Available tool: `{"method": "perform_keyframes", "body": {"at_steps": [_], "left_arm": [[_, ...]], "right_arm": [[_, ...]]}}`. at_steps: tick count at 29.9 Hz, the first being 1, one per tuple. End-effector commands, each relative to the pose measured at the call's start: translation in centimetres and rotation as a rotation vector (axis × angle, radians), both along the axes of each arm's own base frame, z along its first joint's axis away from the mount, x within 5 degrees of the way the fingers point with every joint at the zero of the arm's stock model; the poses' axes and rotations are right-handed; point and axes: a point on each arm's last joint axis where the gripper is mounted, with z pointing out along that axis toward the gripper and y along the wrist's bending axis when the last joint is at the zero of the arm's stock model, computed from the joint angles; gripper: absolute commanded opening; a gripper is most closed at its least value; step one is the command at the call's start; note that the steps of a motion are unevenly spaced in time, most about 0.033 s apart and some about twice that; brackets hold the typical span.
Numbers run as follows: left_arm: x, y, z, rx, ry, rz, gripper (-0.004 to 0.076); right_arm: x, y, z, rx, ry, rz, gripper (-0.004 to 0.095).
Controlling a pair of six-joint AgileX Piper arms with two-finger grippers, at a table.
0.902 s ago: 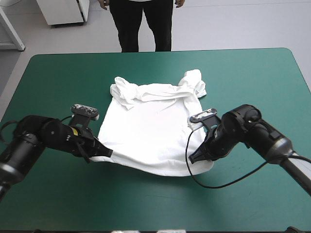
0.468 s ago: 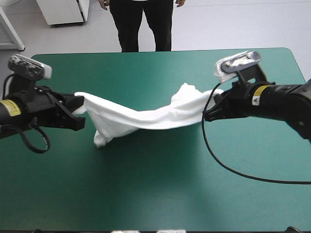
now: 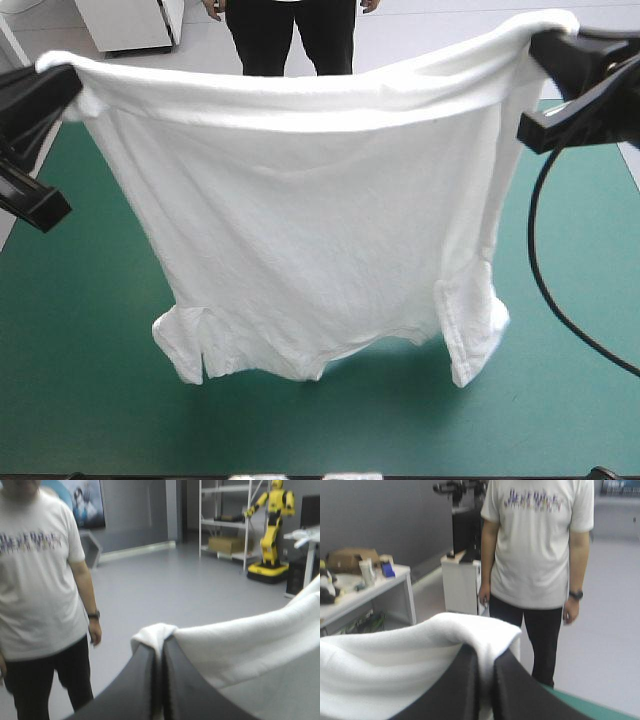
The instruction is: Fold the cloth
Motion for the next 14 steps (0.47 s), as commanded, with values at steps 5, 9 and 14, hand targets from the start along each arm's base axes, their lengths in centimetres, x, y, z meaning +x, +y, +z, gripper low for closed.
{"method": "perform_keyframes", "body": {"at_steps": [5, 9, 14], "left_arm": [[-0.9, 0.8, 3.6, -0.188, -0.331, 0.035, -0.001], [1.5, 0.2, 3.6, -0.214, -0.335, 0.043, -0.001], [6.3, -1.2, 3.1, -0.25, -0.316, 0.057, -0.001]], "right_arm": [[-1.4, -0.9, 3.5, 0.113, -0.329, -0.014, -0.0013], [-0.1, -0.3, 3.3, 0.104, -0.328, -0.042, -0.0013], [3.8, 1.0, 2.3, 0.083, -0.272, -0.148, -0.0013]]}}
